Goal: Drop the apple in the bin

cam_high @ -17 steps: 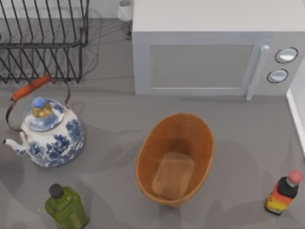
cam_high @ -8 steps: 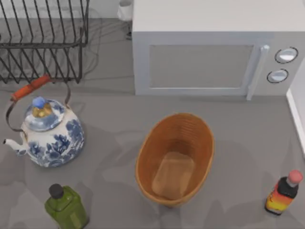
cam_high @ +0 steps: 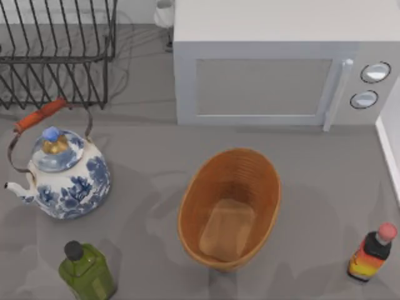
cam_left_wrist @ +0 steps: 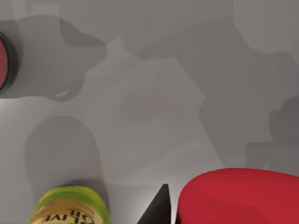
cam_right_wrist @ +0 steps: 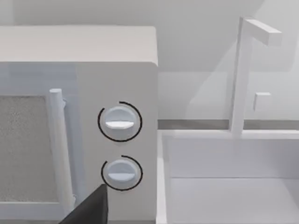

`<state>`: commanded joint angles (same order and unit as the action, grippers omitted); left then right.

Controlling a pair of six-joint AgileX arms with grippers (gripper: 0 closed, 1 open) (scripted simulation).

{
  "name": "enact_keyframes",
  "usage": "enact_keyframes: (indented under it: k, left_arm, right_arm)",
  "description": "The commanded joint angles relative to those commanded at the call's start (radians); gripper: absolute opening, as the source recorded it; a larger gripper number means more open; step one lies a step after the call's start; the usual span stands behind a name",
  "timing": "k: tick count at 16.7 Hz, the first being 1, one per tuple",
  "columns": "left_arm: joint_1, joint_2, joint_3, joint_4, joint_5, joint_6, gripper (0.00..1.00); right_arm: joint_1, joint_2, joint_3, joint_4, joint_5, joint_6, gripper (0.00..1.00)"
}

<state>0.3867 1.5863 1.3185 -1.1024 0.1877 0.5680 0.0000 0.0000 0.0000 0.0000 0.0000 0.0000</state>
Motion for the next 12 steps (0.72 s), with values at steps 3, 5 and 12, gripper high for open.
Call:
enact_keyframes:
  k: [3, 5, 12]
  left_arm:
    - [-0.003, 0.004, -0.003, -0.001, 0.001, 0.001, 0.00]
    - [-0.013, 0.027, 0.016, -0.030, -0.016, -0.009, 0.00]
    - [-0.178, 0.187, 0.309, -0.328, -0.128, -0.043, 0.00]
  right_arm:
    - [0.000, 0.000, 0.000, 0.000, 0.000, 0.000, 1.00]
    - [0.000, 0.000, 0.000, 0.000, 0.000, 0.000, 1.00]
    - [0.000, 0.000, 0.000, 0.000, 0.000, 0.000, 1.00]
